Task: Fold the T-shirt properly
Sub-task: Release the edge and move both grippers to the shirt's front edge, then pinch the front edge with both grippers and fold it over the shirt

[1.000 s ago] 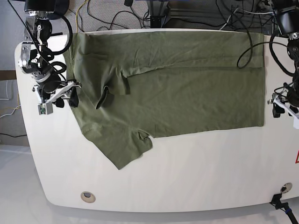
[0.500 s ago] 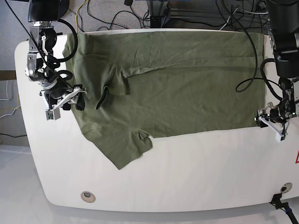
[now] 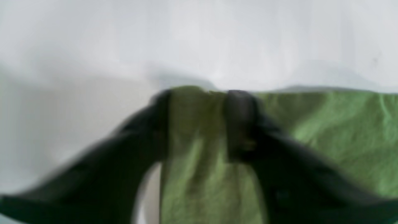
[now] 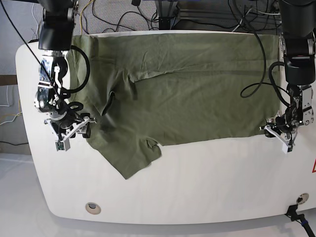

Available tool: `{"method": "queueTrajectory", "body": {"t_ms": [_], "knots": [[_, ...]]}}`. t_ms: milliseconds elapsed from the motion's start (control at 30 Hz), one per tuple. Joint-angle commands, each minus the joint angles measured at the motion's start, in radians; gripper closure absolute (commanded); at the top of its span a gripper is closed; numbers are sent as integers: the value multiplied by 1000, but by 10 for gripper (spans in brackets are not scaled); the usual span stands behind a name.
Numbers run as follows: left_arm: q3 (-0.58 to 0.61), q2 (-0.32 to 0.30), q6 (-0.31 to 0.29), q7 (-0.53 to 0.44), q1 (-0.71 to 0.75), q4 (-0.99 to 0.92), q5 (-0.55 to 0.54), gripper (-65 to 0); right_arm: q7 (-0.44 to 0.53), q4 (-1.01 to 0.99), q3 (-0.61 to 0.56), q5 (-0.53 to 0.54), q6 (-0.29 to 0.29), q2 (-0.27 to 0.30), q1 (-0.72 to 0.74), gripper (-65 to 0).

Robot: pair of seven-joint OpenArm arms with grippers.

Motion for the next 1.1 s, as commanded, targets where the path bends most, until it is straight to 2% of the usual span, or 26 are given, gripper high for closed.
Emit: {"method": "queueTrajectory", "body": {"t_ms": [0, 33, 233, 333, 400, 467, 633, 733, 967, 1033, 1067], "knots": [[1, -6, -6, 47, -1, 0, -1, -92, 31, -83, 4, -50, 45, -16, 127, -326], [1, -6, -6, 47, -1, 0, -1, -65, 46, -140, 4, -88, 65, -35, 170, -326], [1, -9, -6, 52, 1, 0, -1, -61, 219, -499, 7, -306, 161, -104, 393, -326], [1, -11, -6, 52, 3, 0, -1, -52, 333, -717, 7, -338, 167, -104, 479, -326], [1, -11, -6, 52, 3, 0, -1, 0, 411, -836, 7, -338, 167, -99, 514, -326], [1, -12, -6, 52, 3, 0, -1, 0, 462, -916, 7, -340, 166, -98, 535, -326], [1, -12, -6, 52, 3, 0, -1, 0, 476, -933, 7, -340, 167, -98, 514, -326], [1, -12, -6, 52, 3, 0, -1, 0, 476, -933, 5, -340, 167, -132, 503, -326], [1, -11, -6, 52, 3, 0, -1, 0, 479, -933, 5, -340, 167, -162, 503, -317], [1, -11, -6, 48, 3, 3, -1, 0, 482, -933, 5, -340, 167, -162, 503, -277], [1, -11, -6, 48, 3, 18, -1, 0, 482, -933, 5, -340, 167, -162, 503, -219]]}}
